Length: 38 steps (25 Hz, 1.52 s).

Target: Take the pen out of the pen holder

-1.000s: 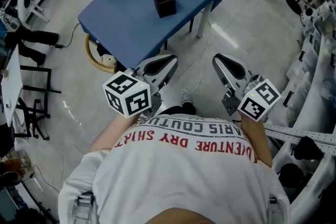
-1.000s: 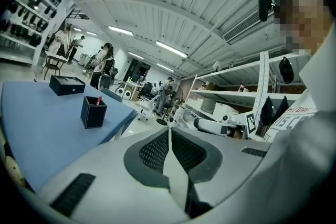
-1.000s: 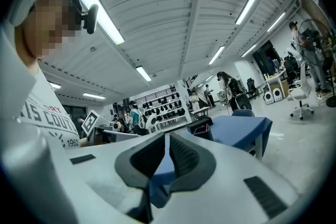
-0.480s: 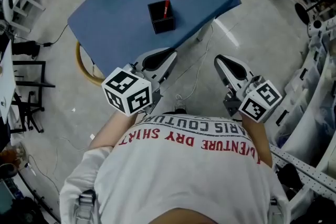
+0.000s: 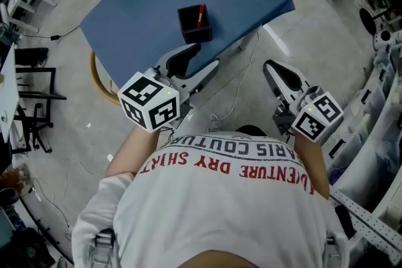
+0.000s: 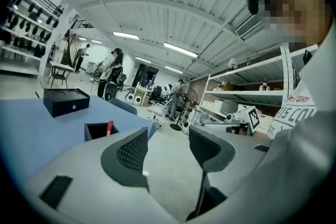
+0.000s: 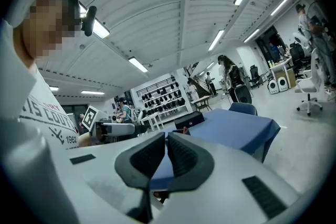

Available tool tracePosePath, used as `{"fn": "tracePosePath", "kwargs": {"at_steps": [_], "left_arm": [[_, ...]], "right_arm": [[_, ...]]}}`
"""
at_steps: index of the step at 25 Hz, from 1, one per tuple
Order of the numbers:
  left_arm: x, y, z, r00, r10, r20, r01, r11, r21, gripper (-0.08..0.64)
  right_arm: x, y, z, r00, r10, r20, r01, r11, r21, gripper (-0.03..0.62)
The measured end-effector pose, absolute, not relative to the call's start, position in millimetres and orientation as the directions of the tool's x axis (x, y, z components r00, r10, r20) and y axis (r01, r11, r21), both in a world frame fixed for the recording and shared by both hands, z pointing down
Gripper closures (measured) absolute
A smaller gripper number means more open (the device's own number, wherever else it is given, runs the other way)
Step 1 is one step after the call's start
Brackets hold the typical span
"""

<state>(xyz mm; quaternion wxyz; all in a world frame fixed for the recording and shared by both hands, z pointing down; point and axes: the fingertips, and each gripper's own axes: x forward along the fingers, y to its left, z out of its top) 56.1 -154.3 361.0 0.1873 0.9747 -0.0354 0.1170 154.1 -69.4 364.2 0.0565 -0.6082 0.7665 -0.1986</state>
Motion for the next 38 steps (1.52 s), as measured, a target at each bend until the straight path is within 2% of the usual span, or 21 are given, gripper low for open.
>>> {"fn": "tracePosePath", "kwargs": {"at_steps": [5,18,25,30,38], "left_arm": [[58.3,-175.0,368.7,0.963,-0.1,0.252,-0.183,-0.926,0.33,0.274],[91.0,-248.9,390.3,0.875,-0.287,0.391,-0.416,-0.857,0.304,0.273],[109.3,-299.5,406.0,0.79,-0.368,0.491,-0.518,-0.829,0.211,0.275],[116.3,-322.9,415.3,0.74,-0.399,0.542,-0.549,-0.824,0.143,0.291],[119.5,-315.7,440.5,0.65,-0.394,0.65,-0.525,-0.851,0.009,0.334]], "right_arm": [[152.4,-84.5,364.4,-0.306,-0.935,0.178,-0.908,0.23,-0.351,0.565],[197.2,-163.0,364.6,-0.477,-0.867,0.141,-0.832,0.395,-0.389,0.565],[213.5,-220.2,365.2,-0.567,-0.811,0.145,-0.783,0.477,-0.398,0.565],[217.5,-246.8,374.0,-0.604,-0.784,0.144,-0.755,0.506,-0.417,0.565],[218.9,-251.9,382.2,-0.644,-0.752,0.138,-0.724,0.542,-0.425,0.565]]}}
